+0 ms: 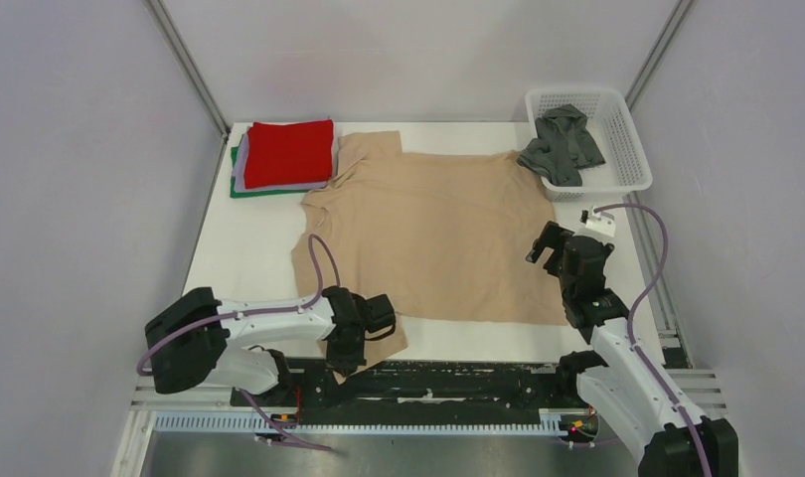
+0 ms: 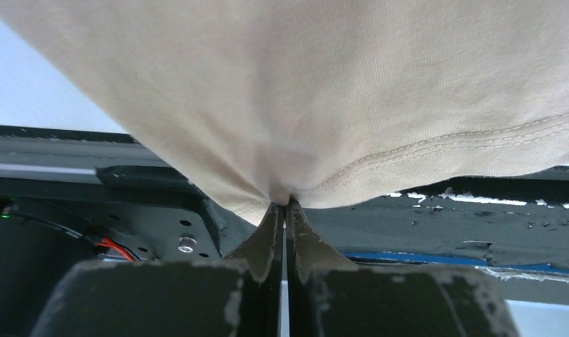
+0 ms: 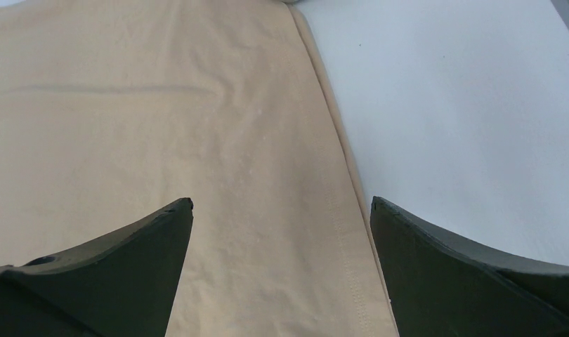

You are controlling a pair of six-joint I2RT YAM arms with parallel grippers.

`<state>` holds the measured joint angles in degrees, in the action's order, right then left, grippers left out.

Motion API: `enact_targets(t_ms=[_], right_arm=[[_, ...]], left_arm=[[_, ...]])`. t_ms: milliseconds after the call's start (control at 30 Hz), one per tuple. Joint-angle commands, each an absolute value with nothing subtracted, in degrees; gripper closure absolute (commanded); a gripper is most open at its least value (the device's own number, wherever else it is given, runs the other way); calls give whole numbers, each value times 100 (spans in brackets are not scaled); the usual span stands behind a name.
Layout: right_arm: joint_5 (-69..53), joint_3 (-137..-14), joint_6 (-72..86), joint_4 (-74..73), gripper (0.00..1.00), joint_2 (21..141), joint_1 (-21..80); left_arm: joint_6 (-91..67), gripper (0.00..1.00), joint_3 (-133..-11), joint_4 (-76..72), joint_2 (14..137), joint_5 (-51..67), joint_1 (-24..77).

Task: Fold and stack the t-shirts
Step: Grab the side of the flattened tshirt closest away from the robot with both arms

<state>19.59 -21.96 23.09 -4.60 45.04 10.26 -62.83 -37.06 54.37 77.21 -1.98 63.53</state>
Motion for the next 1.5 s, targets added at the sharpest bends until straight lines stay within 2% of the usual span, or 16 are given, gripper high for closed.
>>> enact_targets(t_ms=[0,133,267,467,767,1067,1167,1300,1333,1467], right_arm=[[2035,-2187,2526,-877,2,4120,1009],[2205,-2389,2772,-2109,1,3715,1004],[2782,-2522,3361,-3746,2,3231,997],[2556,-2357,4169,-4788,2,2619,1002],[1848,-1597,4641,-4343,30,2682,995],[1600,-1287,4513,-3900,46,3066,1001],[1556,-1254,4492,-3787,59,3163,998],[1737,-1353,4430,-3849,97,3020,998],[1791,-1423,4436,-3940,100,2957,1002],[2100,-1921,4423,-4524,100,2914,1001]], left_arm=[[-6631,98,-3834,5629,7243,-1592,6367],[-6450,98,-4289,6156,6592,-2051,6369],[-6200,98,-4355,6106,6219,-1937,6364],[-5734,98,-4357,5898,5794,-1833,6371],[-5511,98,-4144,5477,5476,-1588,6368],[-5614,98,-3961,5460,5371,-1427,6364],[-5648,98,-3977,5516,5366,-1336,6370],[-5808,98,-3975,5756,5299,-1249,6368],[-5867,98,-3958,5814,5299,-1141,6371],[-6152,98,-3918,6121,5259,-648,6471]])
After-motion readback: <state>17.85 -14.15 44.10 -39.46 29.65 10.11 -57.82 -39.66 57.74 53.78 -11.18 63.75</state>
